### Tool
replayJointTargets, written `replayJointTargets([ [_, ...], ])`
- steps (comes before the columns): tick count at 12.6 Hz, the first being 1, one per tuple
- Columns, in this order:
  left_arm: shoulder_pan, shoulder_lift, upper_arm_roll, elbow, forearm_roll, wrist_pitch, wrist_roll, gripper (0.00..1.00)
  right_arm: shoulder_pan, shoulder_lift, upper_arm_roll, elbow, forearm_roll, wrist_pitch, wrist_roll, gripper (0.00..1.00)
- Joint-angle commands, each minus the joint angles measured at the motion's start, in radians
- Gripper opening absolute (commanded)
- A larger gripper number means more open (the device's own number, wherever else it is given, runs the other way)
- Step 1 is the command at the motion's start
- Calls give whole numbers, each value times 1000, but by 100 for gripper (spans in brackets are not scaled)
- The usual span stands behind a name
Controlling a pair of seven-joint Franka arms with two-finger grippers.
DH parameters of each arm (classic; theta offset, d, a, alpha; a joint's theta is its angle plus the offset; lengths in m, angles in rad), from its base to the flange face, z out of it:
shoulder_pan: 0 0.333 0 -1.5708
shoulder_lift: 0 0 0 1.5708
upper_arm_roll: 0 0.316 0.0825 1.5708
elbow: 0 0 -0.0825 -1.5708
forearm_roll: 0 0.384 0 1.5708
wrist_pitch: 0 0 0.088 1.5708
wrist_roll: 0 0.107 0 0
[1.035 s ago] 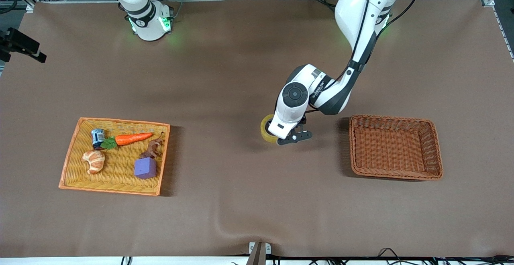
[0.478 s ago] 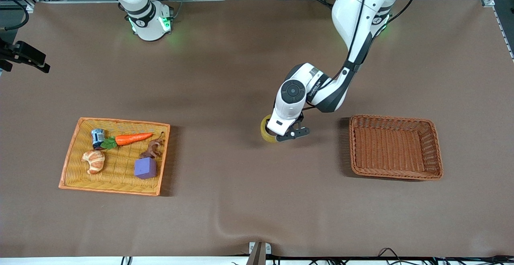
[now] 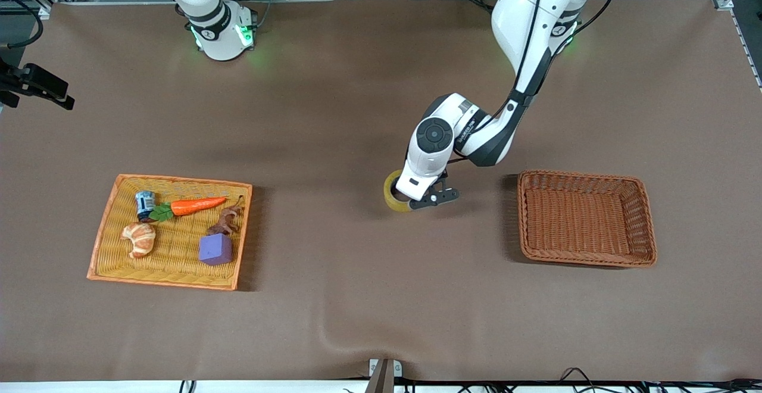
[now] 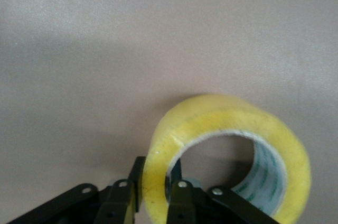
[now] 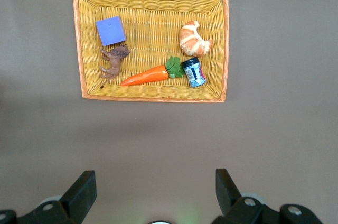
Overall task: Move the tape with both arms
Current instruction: 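Carry the tape roll with the left gripper into the brown basket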
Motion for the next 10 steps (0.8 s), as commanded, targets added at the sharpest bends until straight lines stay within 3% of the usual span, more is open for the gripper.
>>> replayJointTargets([
  [1,5,-34,0,-1,-15,5,-5,0,-2,-2,3,-1,8,5,-1,100],
  [6,200,-276,1,-1,-9,-173,150,0,-5,-4,1,0,41,0,1,100],
  [10,419,-348,0,-12,-13,-276,492,0,-5,-5,3,0,43,-6,7,100],
])
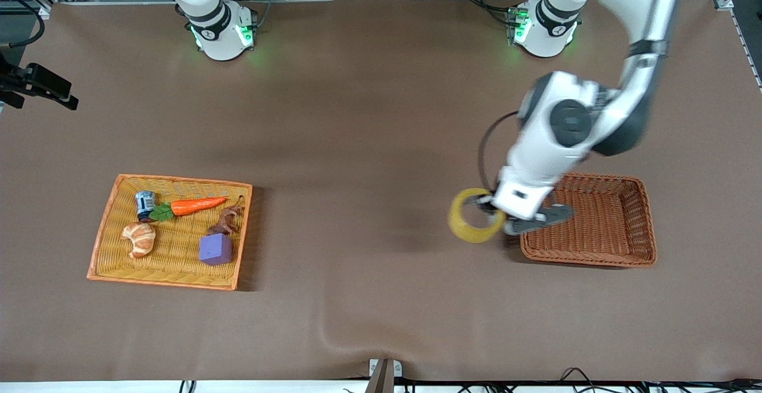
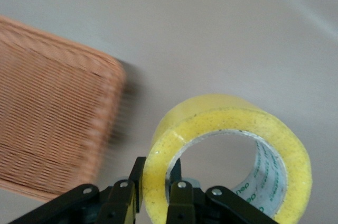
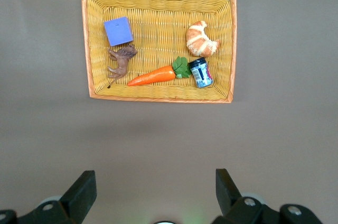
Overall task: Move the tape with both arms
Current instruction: 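Carry the tape roll with the left gripper into the brown basket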
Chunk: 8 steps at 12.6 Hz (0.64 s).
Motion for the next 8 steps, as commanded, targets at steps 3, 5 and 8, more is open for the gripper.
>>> replayJointTargets([
  [3,223,-18,-15,-86,-15,-35,358,0,-4,-5,1,0,19,-6,8,100],
  [5,309,15,-15,-119,-13,-7,461,0,-1,-9,3,0,19,-6,8,100],
  [8,350,76,-13,-165,-15,94,504,0,2,-10,4,0,19,-6,8,100],
])
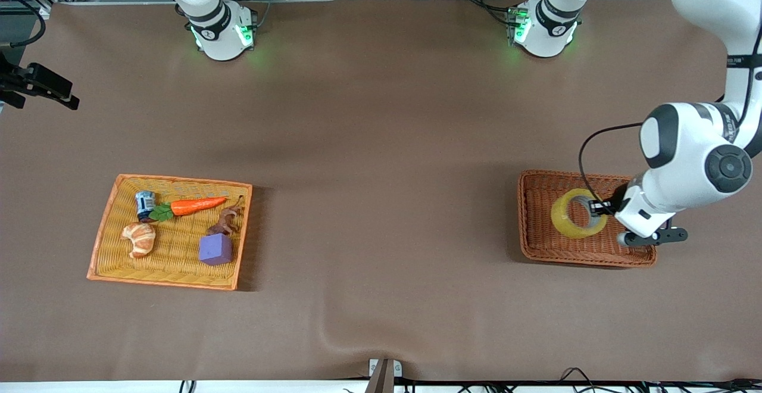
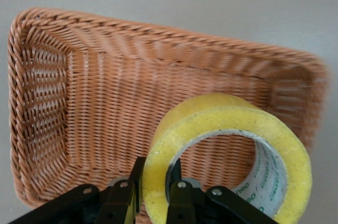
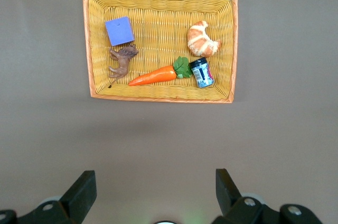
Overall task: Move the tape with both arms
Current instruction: 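Carry the tape roll with the left gripper into the brown basket, then open the left gripper to release the tape roll in the basket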
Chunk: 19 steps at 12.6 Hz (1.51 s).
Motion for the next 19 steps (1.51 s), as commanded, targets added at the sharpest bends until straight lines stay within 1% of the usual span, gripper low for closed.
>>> replayJointTargets([
  [1,11,52,-13,-26,-13,78,14,0,1,-10,2,0,17,-5,8,100],
  [2,26,75,-13,-25,-10,94,14,1,4,-10,3,0,17,-4,9,100],
  [3,34,85,-13,-22,-8,105,15,19,8,-10,3,0,17,-2,9,100],
  [5,37,94,-13,-11,-4,106,21,100,10,-8,3,1,17,5,8,100],
  [7,34,73,-8,12,-2,103,20,100,10,-7,3,1,17,5,8,100],
  [11,40,-24,-3,81,2,73,17,100,12,-2,3,1,19,8,8,100],
  [13,45,-61,-3,124,53,50,37,100,7,-2,3,0,32,7,6,100],
  [15,45,-108,-10,181,56,-57,40,100,4,-2,2,0,36,5,8,100],
  [16,42,-122,-11,226,48,-119,37,100,7,-2,2,0,39,5,8,100],
  [18,39,-133,-14,351,47,-290,35,100,8,-2,2,0,55,7,8,100],
  [19,39,-135,-20,391,47,-364,31,100,7,-2,0,0,59,8,6,100],
])
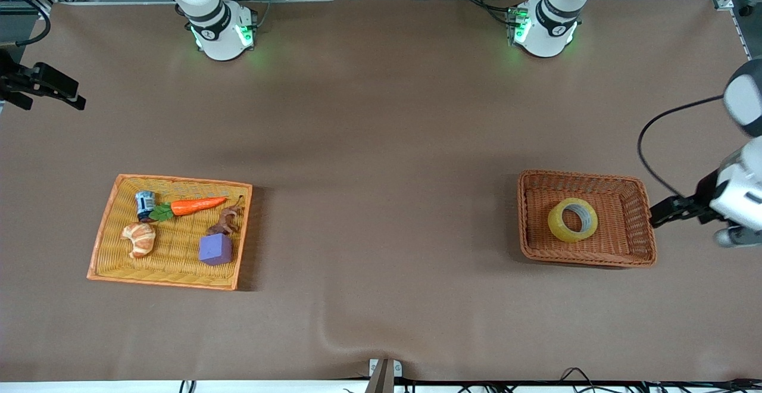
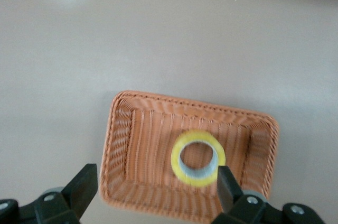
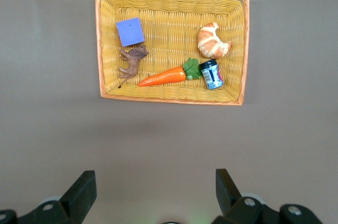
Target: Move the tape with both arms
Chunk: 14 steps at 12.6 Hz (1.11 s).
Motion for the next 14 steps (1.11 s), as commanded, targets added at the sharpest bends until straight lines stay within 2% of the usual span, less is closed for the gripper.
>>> replayJointTargets([
  [1,3,-23,-12,93,14,-167,7,100,-4,-3,-3,1,22,7,5,100],
  [6,-3,-149,-25,91,8,-290,7,100,-1,-1,-5,-3,19,-9,6,100],
  [9,3,-167,-26,91,-66,-350,-1,100,-7,-1,-6,1,24,-17,3,100],
  [14,0,-206,-23,90,-58,-397,0,100,-2,-1,-5,6,25,-17,6,100],
])
